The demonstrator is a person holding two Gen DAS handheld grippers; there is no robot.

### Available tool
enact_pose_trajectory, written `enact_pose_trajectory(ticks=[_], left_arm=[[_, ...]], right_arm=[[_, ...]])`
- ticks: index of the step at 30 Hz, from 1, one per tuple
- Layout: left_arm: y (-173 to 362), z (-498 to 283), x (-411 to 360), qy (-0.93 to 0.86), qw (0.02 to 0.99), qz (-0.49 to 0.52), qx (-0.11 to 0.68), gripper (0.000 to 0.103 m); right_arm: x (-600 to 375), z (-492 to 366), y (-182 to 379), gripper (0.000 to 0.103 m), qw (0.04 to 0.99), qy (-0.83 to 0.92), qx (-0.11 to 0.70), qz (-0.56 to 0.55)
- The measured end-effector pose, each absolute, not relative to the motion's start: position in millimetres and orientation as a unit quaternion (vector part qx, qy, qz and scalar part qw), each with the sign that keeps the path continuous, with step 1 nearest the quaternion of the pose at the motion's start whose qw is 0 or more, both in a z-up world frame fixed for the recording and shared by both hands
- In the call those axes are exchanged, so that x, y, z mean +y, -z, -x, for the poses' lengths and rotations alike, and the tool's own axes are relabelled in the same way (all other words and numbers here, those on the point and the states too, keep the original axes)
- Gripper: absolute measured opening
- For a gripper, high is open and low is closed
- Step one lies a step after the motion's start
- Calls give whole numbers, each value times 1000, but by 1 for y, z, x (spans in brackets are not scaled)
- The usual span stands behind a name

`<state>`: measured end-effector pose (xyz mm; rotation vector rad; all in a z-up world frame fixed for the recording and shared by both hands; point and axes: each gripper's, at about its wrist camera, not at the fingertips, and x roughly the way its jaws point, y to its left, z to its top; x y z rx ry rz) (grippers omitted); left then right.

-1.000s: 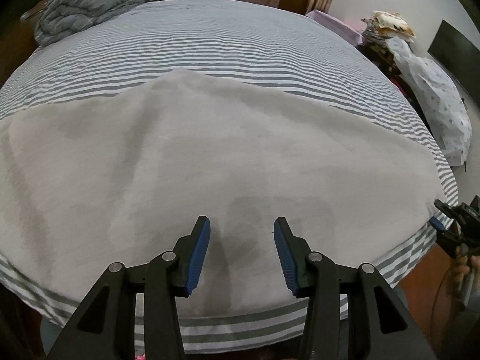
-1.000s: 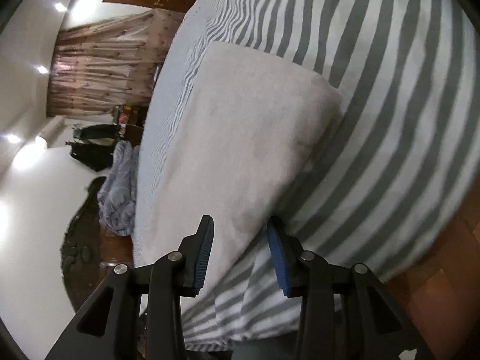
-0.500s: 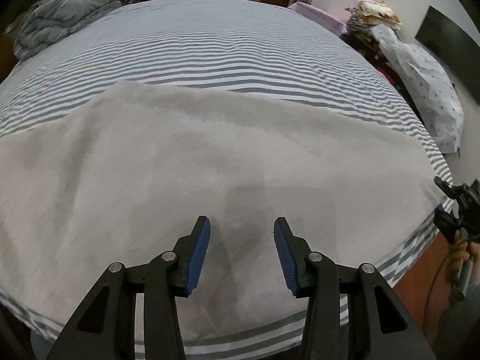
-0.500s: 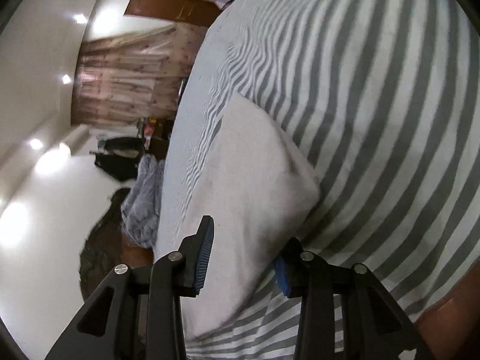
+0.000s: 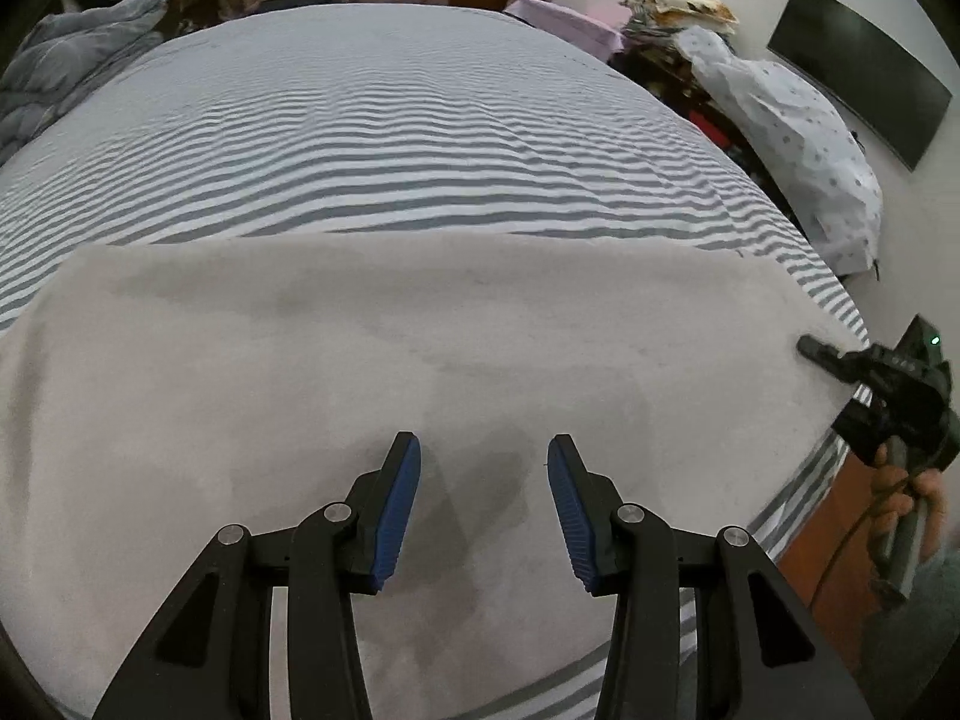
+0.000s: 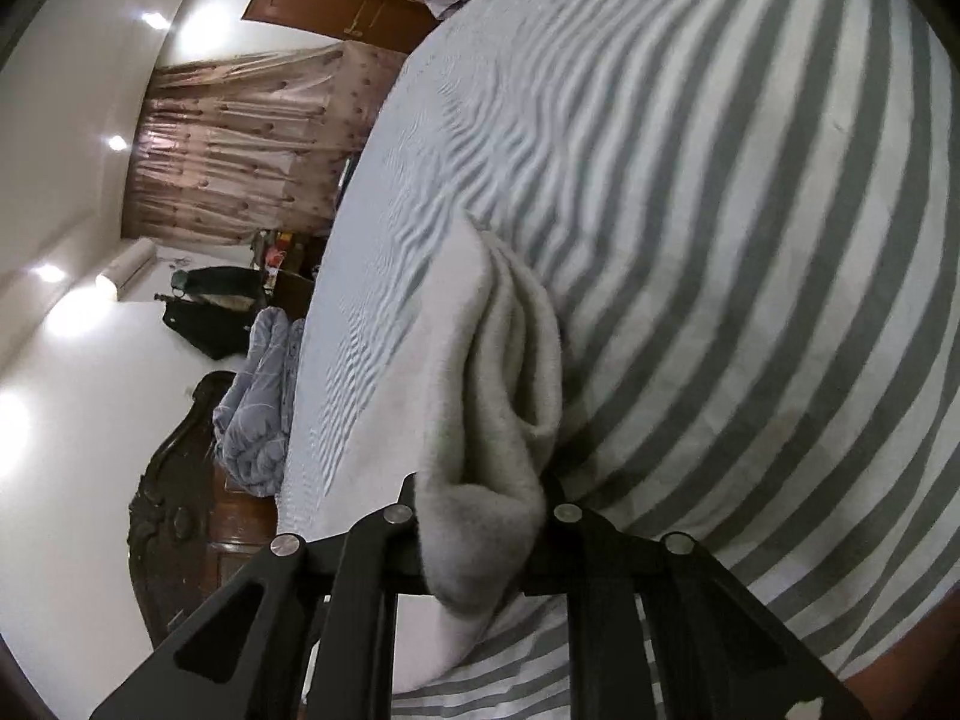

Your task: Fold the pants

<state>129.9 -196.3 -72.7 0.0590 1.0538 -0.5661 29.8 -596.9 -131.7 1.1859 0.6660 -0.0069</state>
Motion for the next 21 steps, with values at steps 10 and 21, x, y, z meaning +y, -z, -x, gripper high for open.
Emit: enact_pose_trajectory(ticks=[10, 21], left_arm=[[78, -133, -199, 277, 833, -51, 476, 46], [68, -145, -90, 226, 839, 37, 494, 46]], right_arm=[[-561, -69, 62, 13, 811, -45, 307, -496], [-436, -137, 3, 14, 829, -149, 355, -405]])
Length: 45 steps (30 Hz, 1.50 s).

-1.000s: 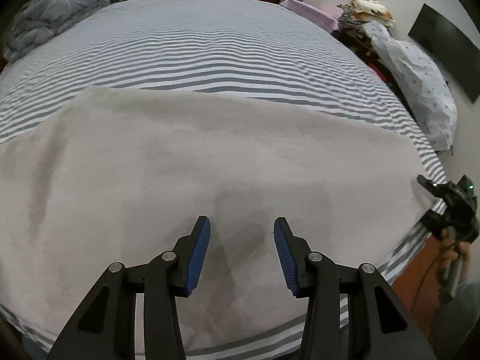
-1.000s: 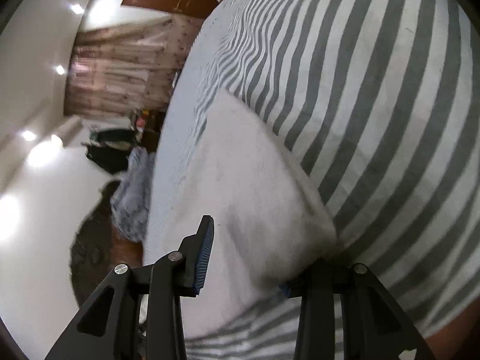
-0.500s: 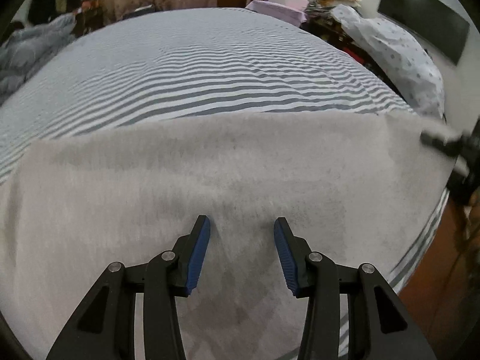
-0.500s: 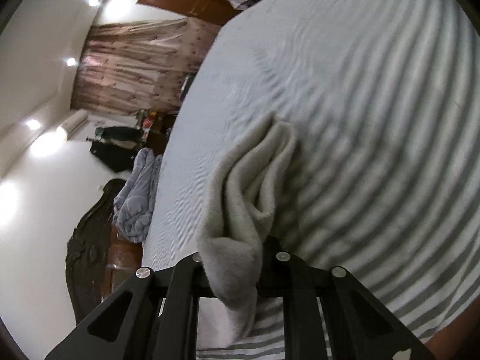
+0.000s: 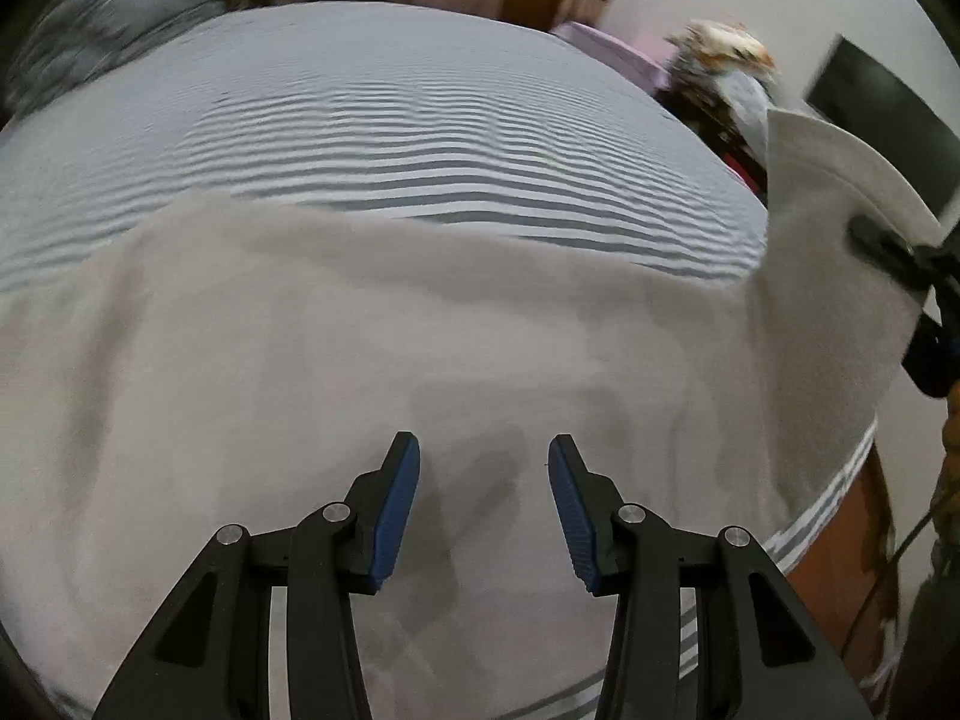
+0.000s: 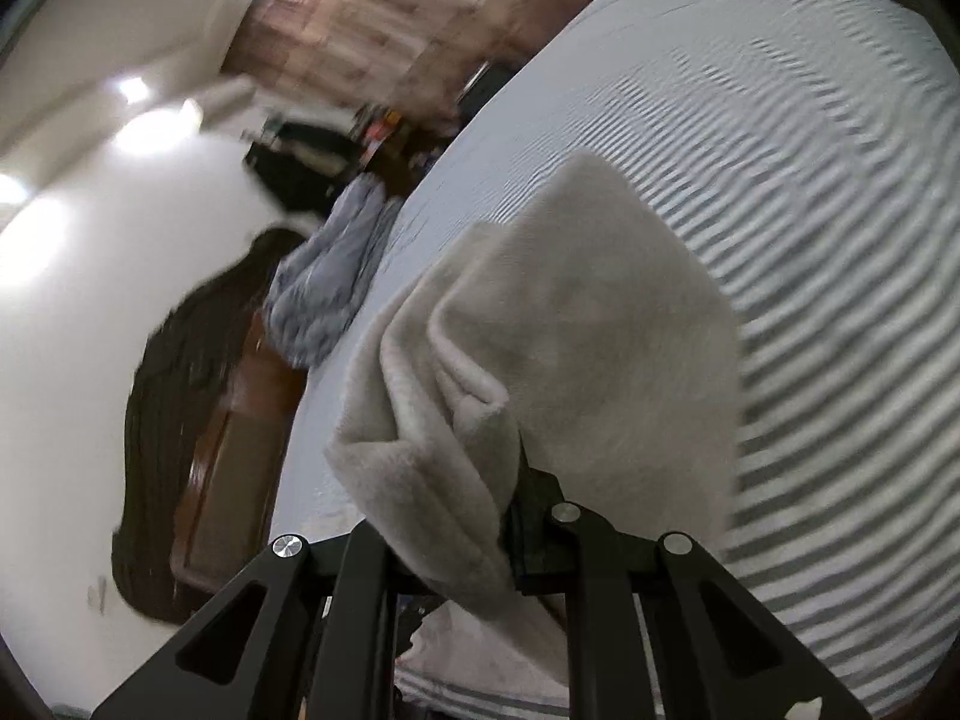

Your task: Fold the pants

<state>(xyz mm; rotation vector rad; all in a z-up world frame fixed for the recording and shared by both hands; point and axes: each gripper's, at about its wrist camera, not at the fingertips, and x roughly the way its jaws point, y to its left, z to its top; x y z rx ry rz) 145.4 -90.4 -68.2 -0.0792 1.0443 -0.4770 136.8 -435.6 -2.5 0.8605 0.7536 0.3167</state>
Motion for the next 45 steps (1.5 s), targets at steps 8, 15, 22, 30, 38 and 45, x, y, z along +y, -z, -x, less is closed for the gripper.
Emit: enact_pose_trajectory(ticks=[8, 15, 22, 30, 38, 45], left_arm=[[61, -141, 3, 187, 849, 81, 487, 46], [58, -136, 53, 185, 848, 119, 483, 47], [61, -141, 75, 206, 829, 169, 491, 48], [61, -137, 87, 237, 801, 232, 499, 51], [70, -131, 60, 257, 776, 237, 525, 52], [87, -137, 37, 259, 744, 259, 558, 52]], right_arm=[[-303, -175, 31, 13, 801, -216, 438, -346], [-215, -181, 54, 14, 793, -246, 490, -267], [-185, -167, 77, 48, 789, -227, 531, -209], [-170, -128, 65, 58, 785, -244, 526, -220], [-161, -107, 93, 58, 763, -254, 531, -268], [-194, -98, 102, 57, 756, -241, 519, -318]])
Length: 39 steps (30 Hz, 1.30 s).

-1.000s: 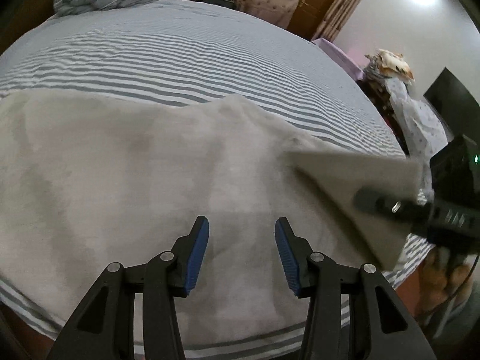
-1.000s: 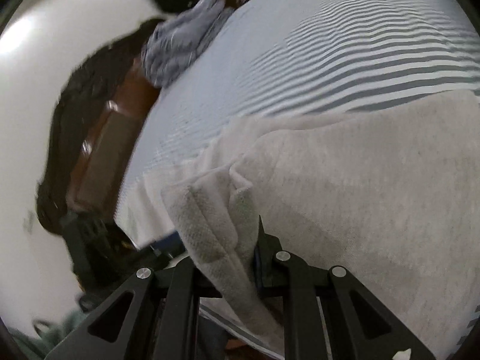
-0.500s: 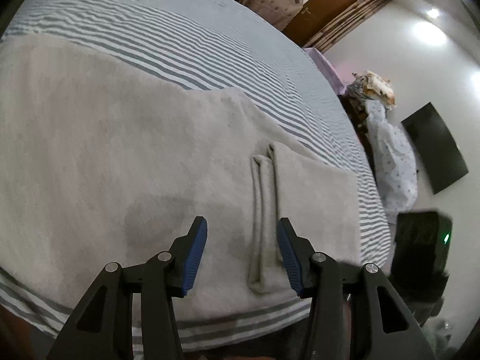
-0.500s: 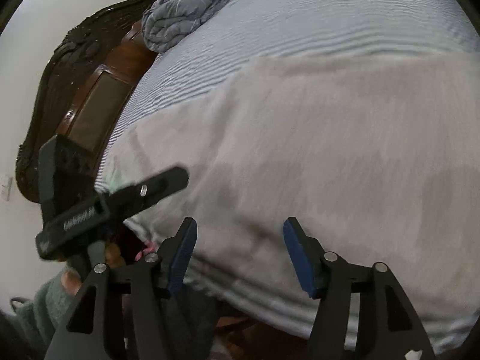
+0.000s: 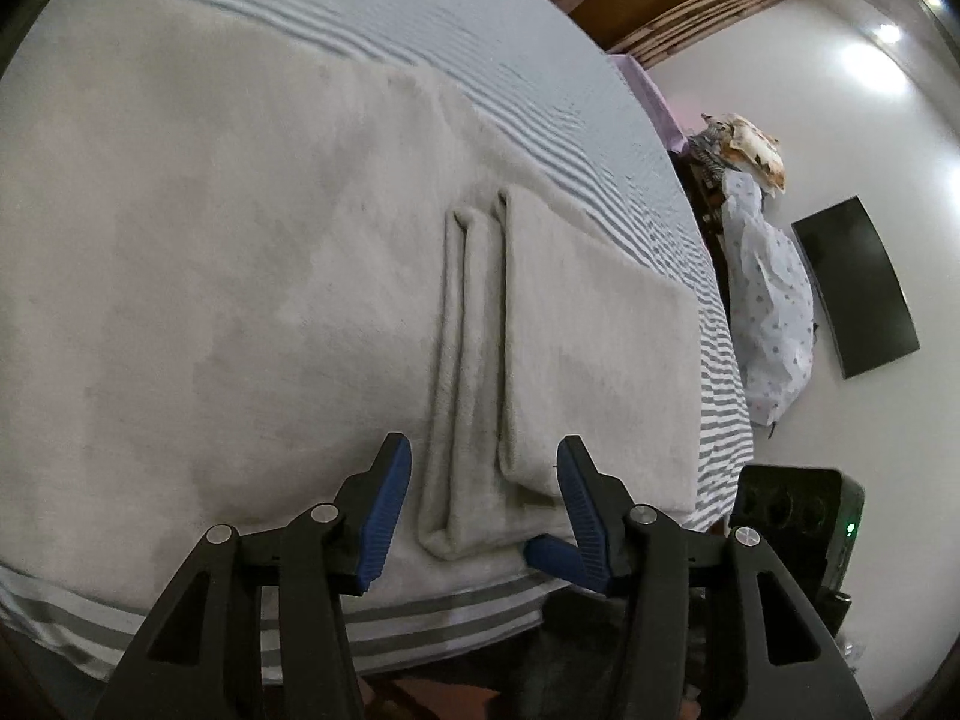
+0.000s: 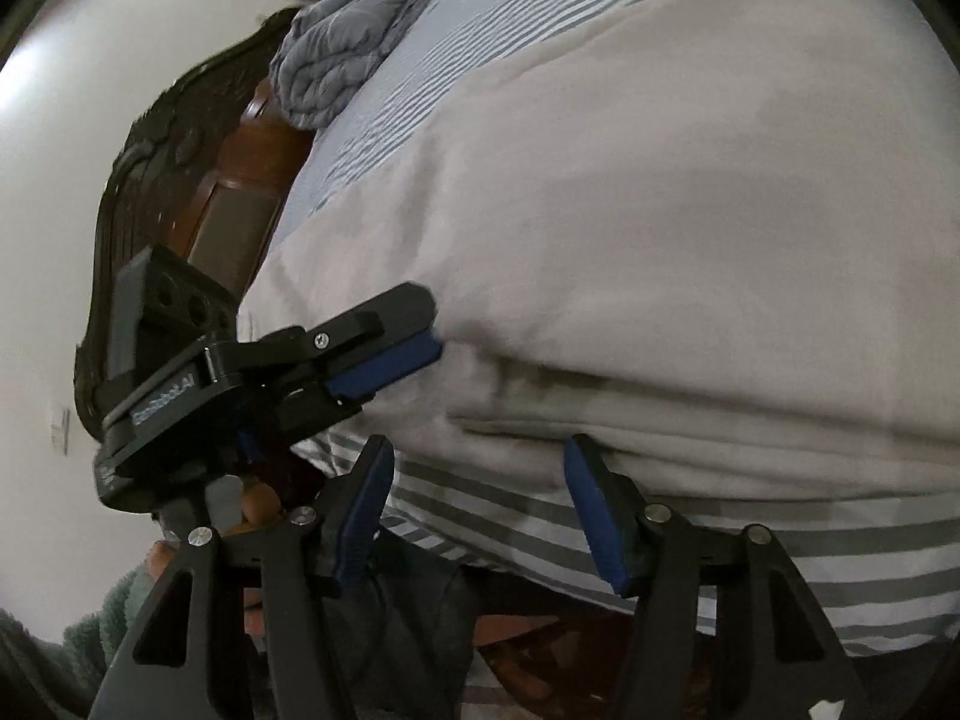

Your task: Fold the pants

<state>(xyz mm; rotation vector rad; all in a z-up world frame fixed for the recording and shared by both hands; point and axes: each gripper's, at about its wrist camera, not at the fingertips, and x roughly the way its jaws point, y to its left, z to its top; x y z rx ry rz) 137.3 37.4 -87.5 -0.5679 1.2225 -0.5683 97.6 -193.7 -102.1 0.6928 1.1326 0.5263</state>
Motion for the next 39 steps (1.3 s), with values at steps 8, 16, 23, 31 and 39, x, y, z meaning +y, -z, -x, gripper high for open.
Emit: enact_pose_trajectory(ticks=[8, 16, 23, 31, 39], left_arm=[[89, -146, 16, 254, 738, 257, 570, 52], [78, -152, 5, 244, 749, 250, 563, 35], [69, -150, 10, 233, 758, 256, 553, 18], [46, -148, 11, 247, 774, 241, 530, 17], [53, -151, 13, 239, 768, 246, 540, 17]], right_arm=[[-266, -90, 100, 57, 769, -184, 474, -387], [-325, -71, 104, 56, 753, -155, 441, -464], [-288, -62, 99, 67, 731, -216, 460, -455], [-262, -71, 123, 69, 710, -217, 482, -465], [-346, -56, 133, 64, 713, -112, 424, -547]])
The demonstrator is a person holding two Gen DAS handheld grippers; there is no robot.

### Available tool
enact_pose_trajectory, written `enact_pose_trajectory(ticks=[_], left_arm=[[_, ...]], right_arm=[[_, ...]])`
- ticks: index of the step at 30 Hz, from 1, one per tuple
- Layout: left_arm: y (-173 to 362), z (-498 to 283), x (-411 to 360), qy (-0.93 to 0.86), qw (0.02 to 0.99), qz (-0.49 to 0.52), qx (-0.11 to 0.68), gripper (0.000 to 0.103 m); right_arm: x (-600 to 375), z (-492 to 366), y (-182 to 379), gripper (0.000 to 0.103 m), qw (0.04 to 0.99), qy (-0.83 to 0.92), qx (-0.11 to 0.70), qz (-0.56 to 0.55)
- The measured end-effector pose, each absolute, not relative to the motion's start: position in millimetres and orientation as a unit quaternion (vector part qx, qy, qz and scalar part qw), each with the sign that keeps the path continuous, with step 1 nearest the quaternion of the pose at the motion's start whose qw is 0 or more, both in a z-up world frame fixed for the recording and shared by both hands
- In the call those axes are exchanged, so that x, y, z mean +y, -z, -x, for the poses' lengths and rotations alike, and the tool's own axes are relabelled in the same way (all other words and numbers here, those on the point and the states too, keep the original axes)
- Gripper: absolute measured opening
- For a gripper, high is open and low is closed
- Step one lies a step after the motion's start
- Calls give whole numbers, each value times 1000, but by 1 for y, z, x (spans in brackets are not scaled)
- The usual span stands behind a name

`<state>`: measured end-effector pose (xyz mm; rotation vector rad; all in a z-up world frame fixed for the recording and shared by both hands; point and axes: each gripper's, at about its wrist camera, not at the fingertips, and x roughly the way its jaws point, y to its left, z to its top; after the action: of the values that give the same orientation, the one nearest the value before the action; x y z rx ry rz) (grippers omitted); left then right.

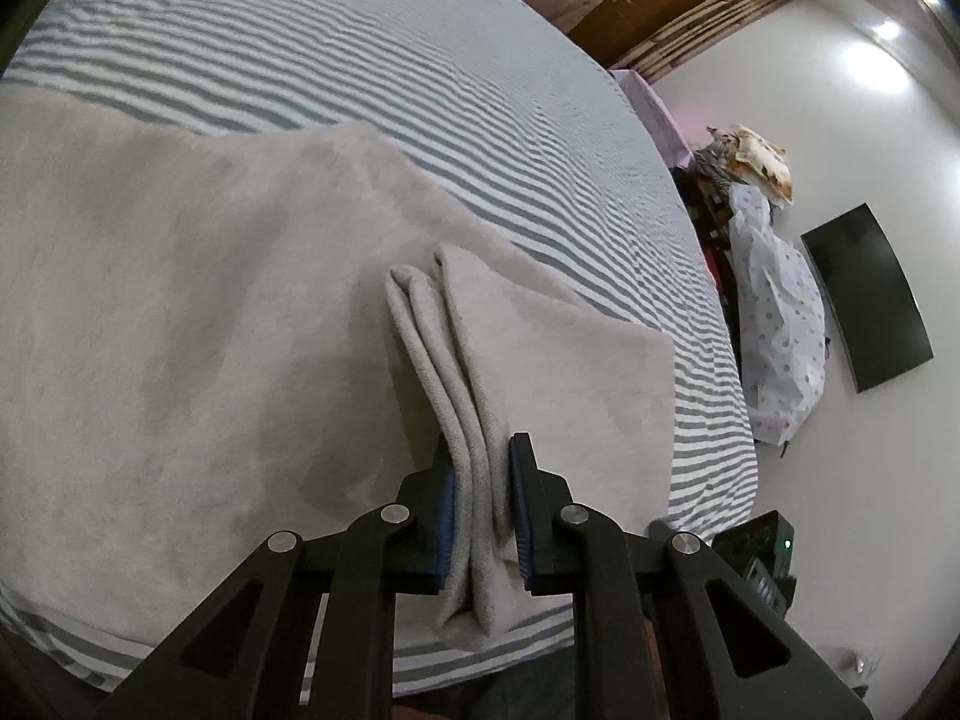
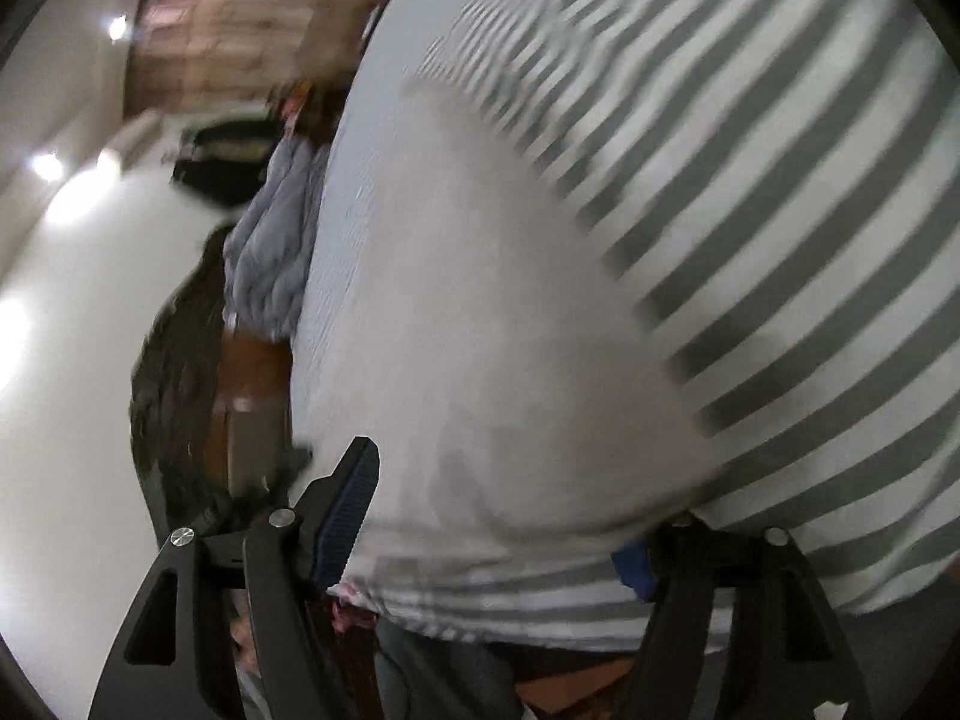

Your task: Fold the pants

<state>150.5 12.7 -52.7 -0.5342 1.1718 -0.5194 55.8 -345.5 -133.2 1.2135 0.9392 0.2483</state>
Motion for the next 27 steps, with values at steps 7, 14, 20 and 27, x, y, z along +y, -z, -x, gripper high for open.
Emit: enact_pose_trajectory(ticks=[7, 14, 20, 27], left_arm=[[55, -159, 9, 230, 771, 234, 546, 13], [59, -166, 36, 216, 779, 243, 536, 8], [66, -158, 29, 252, 759, 235, 552, 10], [83, -155, 37, 247, 729, 263, 582, 20]], right_arm=[[-335, -52, 129, 17, 733, -86, 452, -501], [-322, -56, 111, 18, 766, -69, 472, -432], [-316, -55, 106, 31, 762, -69, 480, -429], [-302, -51, 93, 38, 755, -94, 485, -432]])
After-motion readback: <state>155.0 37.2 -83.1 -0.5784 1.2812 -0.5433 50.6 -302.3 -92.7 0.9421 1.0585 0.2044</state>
